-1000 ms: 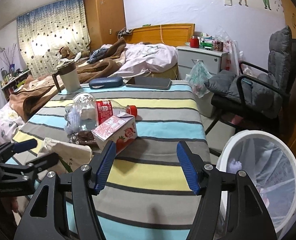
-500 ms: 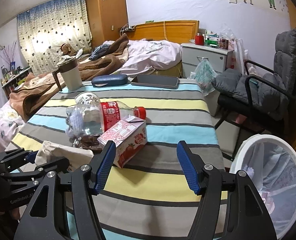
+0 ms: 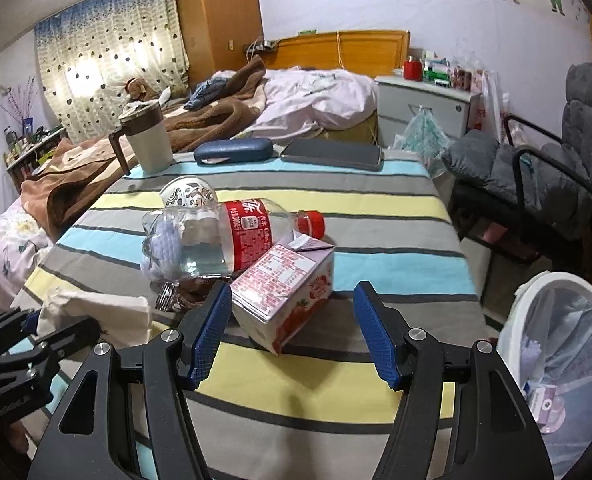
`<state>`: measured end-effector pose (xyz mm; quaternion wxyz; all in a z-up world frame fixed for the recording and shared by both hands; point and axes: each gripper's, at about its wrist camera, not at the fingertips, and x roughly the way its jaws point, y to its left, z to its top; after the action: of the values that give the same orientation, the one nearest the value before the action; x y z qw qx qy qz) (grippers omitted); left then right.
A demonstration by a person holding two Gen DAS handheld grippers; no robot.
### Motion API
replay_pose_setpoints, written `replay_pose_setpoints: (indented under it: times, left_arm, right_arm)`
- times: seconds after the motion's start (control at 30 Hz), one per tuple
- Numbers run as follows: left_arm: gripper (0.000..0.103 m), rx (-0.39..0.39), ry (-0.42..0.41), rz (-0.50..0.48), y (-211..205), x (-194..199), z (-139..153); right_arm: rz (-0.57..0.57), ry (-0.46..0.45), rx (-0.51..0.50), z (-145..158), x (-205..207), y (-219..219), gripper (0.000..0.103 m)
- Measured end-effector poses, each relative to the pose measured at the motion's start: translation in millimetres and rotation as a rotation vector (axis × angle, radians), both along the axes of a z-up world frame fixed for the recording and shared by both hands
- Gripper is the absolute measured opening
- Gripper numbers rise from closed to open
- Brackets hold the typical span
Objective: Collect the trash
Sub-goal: 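Grasp the white paper bag with the left tool while the right tool grasps the pink milk carton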
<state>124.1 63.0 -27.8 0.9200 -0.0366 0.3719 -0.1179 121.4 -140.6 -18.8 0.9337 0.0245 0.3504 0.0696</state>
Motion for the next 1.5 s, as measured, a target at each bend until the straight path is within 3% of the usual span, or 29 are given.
replay_pose_setpoints:
  times: [0.2,0.37,0.47,0.53,0.73,0.93,1.03,1.13,1.17,1.23,1.5]
  left_arm:
    - [0.045,-0.010,-0.001,0.024,7.0,1.7,-0.6]
    - [0.045,-0.018,0.001,0.031,8.8,2.3,-2.0]
    - [0.045,-0.016,0.004,0.034,9.6,2.5,-2.8]
    - [0.045,-0.018,0.005,0.036,10.6,3.0,-3.3]
    - [0.045,-0.019,0.012,0.033,9.8,5.9,-5.0]
    - [0.045,-0.020,0.025,0.033,7.7,8.8,-7.2]
    - [0.047,-0.007,0.045,0.034,5.9,12.0,-9.7]
    - [0.047,-0.012,0.056,0.032,5.3,14.4,-12.6]
    - [0.047,-0.016,0.058,0.032,5.5,15.2,-13.5]
    - [0.047,-0.020,0.065,0.030,5.1,17.0,-15.0]
    - [0.046,-0.014,0.061,0.026,0.1,15.9,-15.4]
  right_arm:
    - [-0.007,0.027,-0.044,-5.5,11.2,11.5,0.065]
    - [-0.050,0.070,-0.039,-7.3,24.3,15.0,0.072]
    - [-0.031,0.063,-0.093,-6.9,21.6,25.1,0.072]
    - [-0.011,0.077,-0.072,-8.4,20.9,25.3,0.072]
    - [-0.107,0.115,-0.089,-14.2,31.6,11.9,0.072]
    - [-0.112,0.108,-0.129,-16.7,37.3,12.7,0.072]
    - [-0.102,0.130,-0.074,-19.8,40.5,9.0,0.072]
    - [-0.101,0.138,-0.074,-23.9,41.5,8.8,0.062]
    - [-0.101,0.136,-0.072,-24.1,40.7,7.9,0.049]
    - [-0.104,0.136,-0.062,-23.9,40.1,5.3,0.039]
    - [-0.106,0.126,-0.027,-24.1,35.6,-2.5,0.039]
